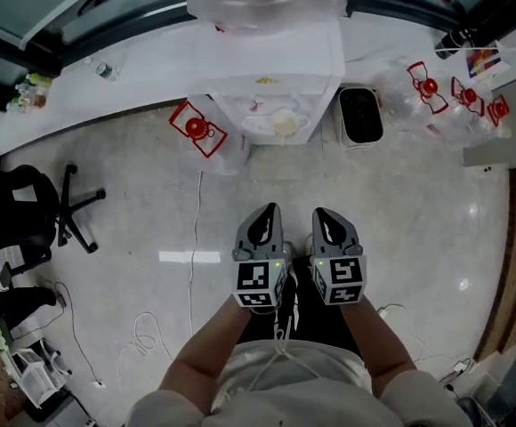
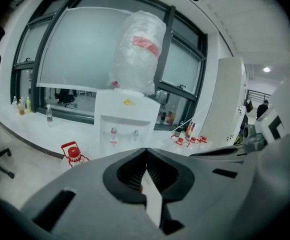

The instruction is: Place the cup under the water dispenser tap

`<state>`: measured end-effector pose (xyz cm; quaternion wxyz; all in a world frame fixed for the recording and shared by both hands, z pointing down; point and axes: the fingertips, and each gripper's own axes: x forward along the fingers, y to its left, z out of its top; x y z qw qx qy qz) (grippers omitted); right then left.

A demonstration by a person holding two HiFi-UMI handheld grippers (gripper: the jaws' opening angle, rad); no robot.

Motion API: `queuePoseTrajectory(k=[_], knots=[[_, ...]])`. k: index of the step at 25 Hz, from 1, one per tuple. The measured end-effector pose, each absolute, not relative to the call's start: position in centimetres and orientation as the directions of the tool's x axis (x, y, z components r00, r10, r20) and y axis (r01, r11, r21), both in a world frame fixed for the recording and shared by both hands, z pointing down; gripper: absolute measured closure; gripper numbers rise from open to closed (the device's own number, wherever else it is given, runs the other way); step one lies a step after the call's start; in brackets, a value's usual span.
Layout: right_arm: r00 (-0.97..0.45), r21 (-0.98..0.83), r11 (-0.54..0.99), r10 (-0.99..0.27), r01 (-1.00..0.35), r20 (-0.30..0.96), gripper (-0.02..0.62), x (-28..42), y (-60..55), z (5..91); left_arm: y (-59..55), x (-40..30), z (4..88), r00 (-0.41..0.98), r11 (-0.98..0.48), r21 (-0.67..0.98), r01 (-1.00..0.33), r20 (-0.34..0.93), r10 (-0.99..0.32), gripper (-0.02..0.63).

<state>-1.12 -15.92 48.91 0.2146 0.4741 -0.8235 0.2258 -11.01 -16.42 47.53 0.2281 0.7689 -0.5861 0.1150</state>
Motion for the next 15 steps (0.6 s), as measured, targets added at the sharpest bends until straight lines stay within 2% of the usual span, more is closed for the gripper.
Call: queuePoseTrajectory(k=[8, 15], knots=[[-0.479, -0.142, 0.479, -0.715, -0.866, 0.51, 0.569, -0.9, -16.1, 38.8, -16.8, -10.9, 35.8, 0.335, -0.294, 0.174, -0.94, 0.302, -0.892, 0.586], [-0.512, -0.073, 0.522, -0.784, -0.85, 0.351, 0.569, -2.2, -18.7, 28.5, -17.7, -12.9, 26.1, 0.36, -0.344, 0.127, -0.93, 0.135, -0.923, 0.586]])
